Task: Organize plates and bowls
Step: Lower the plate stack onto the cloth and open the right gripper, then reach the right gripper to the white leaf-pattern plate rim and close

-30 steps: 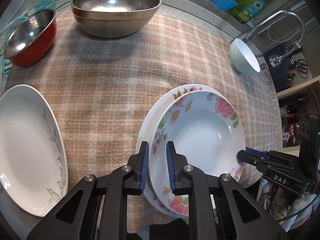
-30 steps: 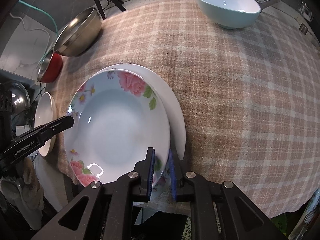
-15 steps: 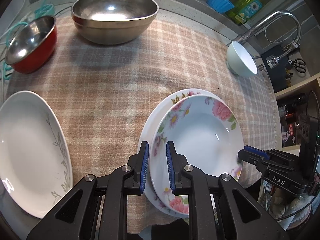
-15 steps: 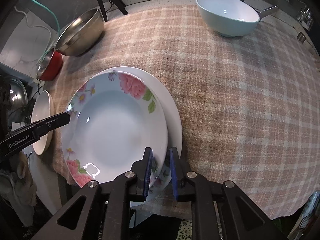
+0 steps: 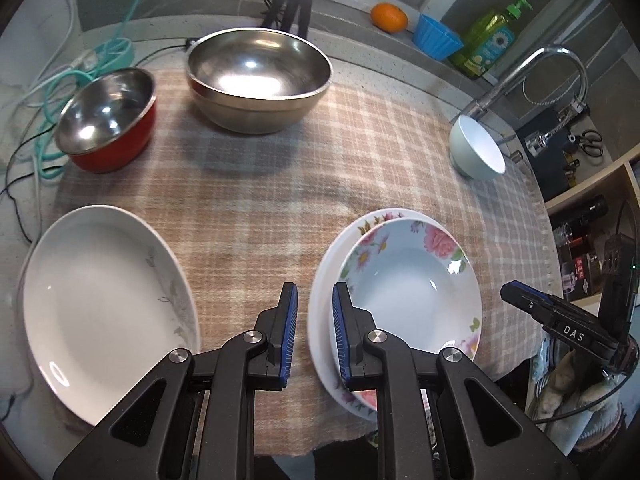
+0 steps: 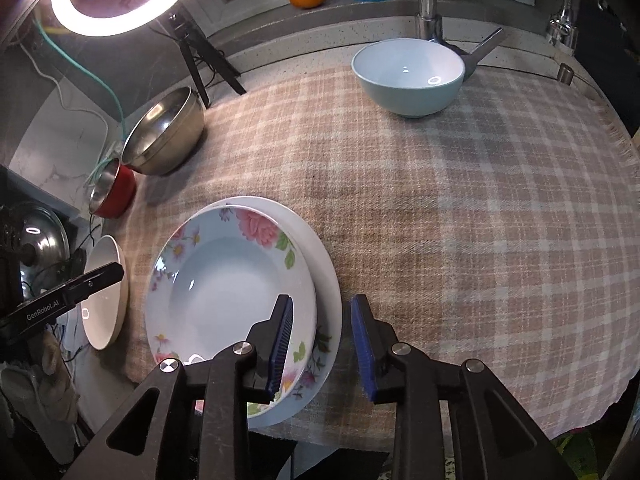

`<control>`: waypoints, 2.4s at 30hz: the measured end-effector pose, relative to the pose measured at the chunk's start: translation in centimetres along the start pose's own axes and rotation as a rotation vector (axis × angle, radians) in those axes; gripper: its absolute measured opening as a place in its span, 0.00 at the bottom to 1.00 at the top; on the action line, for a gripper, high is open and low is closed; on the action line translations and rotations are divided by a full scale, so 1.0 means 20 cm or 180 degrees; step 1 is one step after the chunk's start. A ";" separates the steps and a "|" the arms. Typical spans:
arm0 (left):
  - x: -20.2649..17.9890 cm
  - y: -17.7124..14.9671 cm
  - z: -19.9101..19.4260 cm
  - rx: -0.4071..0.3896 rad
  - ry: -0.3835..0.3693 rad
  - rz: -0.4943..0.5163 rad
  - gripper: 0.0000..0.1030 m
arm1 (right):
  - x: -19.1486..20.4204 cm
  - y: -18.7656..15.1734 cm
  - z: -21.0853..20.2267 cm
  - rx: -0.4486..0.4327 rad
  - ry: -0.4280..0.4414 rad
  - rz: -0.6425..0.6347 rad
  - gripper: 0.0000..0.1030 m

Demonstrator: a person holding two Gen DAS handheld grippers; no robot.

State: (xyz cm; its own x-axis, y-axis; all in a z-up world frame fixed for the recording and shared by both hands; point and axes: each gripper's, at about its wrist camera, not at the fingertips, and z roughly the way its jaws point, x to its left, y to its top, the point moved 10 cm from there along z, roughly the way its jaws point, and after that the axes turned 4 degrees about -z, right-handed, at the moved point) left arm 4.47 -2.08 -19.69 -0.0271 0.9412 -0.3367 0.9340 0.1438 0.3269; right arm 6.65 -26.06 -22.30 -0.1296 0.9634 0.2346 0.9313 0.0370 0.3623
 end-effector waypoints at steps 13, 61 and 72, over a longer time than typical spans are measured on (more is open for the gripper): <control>0.36 -0.07 -0.20 -0.0286 0.0251 -0.0428 0.16 | 0.37 0.06 -0.02 -0.0118 0.0252 -0.0524 0.29; 1.23 -0.23 -0.26 -0.0396 0.0641 -0.1408 0.16 | 1.39 -0.01 0.65 0.0570 0.0563 -0.1167 0.16; 1.23 -0.22 -0.23 -0.0350 0.0615 -0.1397 0.16 | 1.40 -0.03 0.71 0.0733 0.0581 -0.1150 0.10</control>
State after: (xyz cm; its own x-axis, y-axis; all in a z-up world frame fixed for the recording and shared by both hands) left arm -1.88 21.75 -25.37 -0.4849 0.8226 -0.2971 0.7768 0.5611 0.2858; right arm 7.23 4.65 -28.83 -0.4981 0.8163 0.2925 0.8642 0.4395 0.2449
